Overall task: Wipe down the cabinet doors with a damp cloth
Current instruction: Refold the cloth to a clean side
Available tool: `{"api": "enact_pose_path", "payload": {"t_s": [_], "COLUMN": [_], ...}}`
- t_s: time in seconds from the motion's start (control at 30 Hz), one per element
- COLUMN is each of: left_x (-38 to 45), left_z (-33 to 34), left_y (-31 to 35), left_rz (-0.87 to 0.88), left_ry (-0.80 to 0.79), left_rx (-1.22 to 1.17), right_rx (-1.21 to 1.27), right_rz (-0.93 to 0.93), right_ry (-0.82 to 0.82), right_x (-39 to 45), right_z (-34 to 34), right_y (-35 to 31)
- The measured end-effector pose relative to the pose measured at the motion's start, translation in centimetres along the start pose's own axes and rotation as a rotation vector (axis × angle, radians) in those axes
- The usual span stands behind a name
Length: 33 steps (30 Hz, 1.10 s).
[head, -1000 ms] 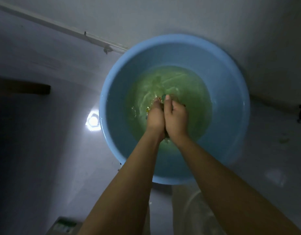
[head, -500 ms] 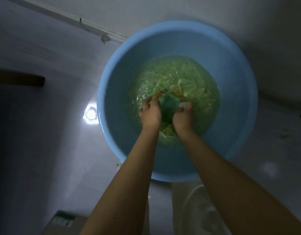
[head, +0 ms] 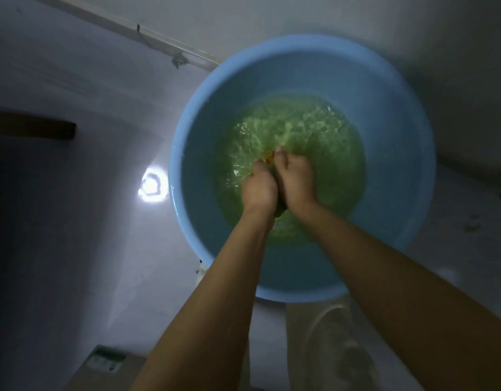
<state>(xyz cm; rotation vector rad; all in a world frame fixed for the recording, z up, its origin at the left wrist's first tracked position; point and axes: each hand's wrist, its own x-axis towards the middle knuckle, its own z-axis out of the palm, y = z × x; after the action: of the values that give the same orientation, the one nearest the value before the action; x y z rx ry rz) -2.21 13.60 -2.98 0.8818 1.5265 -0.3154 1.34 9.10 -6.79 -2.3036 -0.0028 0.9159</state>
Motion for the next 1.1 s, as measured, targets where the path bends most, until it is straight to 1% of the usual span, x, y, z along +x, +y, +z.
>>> {"api": "enact_pose_path", "payload": {"t_s": [0.03, 0.07, 0.13, 0.17, 0.23, 0.27, 0.3, 0.37, 0.4, 0.47, 0.5, 0.57, 0.6, 0.67, 0.7, 0.73, 0.8, 0.9, 0.93, 1.0, 1.07, 1.1], "left_x": [-0.3, -0.6, -0.8, -0.4, 0.8, 1.4, 2.0, 2.6, 2.8, 3.0, 2.6, 1.7, 1.6, 0.9, 0.5, 0.1, -0.3, -0.5, -0.7, -1.2, -1.0, -0.6], "left_z": [0.1, 0.5, 0.4, 0.3, -0.5, -1.0, -1.3, -1.1, -0.9, -0.7, -0.9, -1.5, -1.4, -1.1, -1.0, -0.9, -0.6, 0.0, 0.3, 0.8, 0.7, 0.4], "left_y": [-0.1, -0.2, -0.2, -0.2, -0.2, -0.2, -0.3, -0.5, -0.6, -1.1, -0.9, 0.0, -0.2, -0.3, -0.4, -0.3, -0.4, -0.8, -1.0, -1.5, -1.9, -1.9], "left_rz": [0.016, 0.047, 0.123, 0.126, 0.086, 0.071, 0.069, 0.059, 0.037, -0.019, -0.027, -0.021, -0.001, 0.095, 0.110, 0.096, 0.054, 0.118, 0.162, 0.258, 0.304, 0.282], "left_ry": [0.016, 0.026, 0.055, 0.052, 0.036, 0.021, -0.003, -0.038, -0.051, -0.094, -0.125, -0.187, -0.193, -0.142, -0.129, -0.114, -0.049, 0.021, 0.023, -0.002, 0.002, 0.006], "left_rx": [0.002, 0.019, 0.023, 0.024, 0.059, 0.069, 0.072, 0.084, 0.087, 0.061, 0.040, 0.023, 0.031, 0.053, 0.039, 0.022, 0.019, 0.036, 0.041, 0.091, 0.154, 0.200], "right_rx": [-0.068, -0.133, -0.155, -0.148, -0.187, -0.209, -0.179, 0.030, 0.125, 0.271, 0.340, 0.427, 0.409, 0.298, 0.253, 0.206, 0.072, -0.101, -0.122, -0.122, -0.081, -0.096], "right_rz": [0.015, 0.052, 0.163, 0.200, 0.190, 0.178, 0.188, 0.257, 0.258, 0.201, 0.173, 0.146, 0.124, 0.039, 0.006, -0.011, -0.044, -0.054, -0.022, 0.090, 0.188, 0.220], "right_ry": [-0.021, 0.009, 0.180, 0.280, 0.429, 0.452, 0.418, 0.208, 0.104, -0.030, -0.053, -0.039, -0.008, 0.091, 0.125, 0.123, 0.055, -0.050, -0.048, 0.036, 0.225, 0.334], "right_x": [0.4, 1.0, 2.0, 2.1, 1.5, 0.9, 0.3, -1.0, -1.7, -3.6, -4.5, -5.7, -6.0, -5.4, -4.7, -3.8, -2.1, -0.3, 0.1, 1.2, 1.8, 2.0], "right_z": [-0.2, -0.8, -2.1, -2.9, -3.6, -3.4, -2.8, -1.2, -0.6, -0.2, -0.3, -0.6, -0.6, -0.3, -0.2, -0.2, -0.6, -0.7, -0.8, -1.1, -2.3, -2.9], "right_y": [0.1, 0.6, 2.0, 2.8, 4.6, 5.3, 5.7, 5.1, 4.4, 2.0, 0.7, -1.5, -1.9, -2.2, -2.1, -1.7, -0.8, 0.6, 1.0, 2.1, 3.4, 4.2]}}
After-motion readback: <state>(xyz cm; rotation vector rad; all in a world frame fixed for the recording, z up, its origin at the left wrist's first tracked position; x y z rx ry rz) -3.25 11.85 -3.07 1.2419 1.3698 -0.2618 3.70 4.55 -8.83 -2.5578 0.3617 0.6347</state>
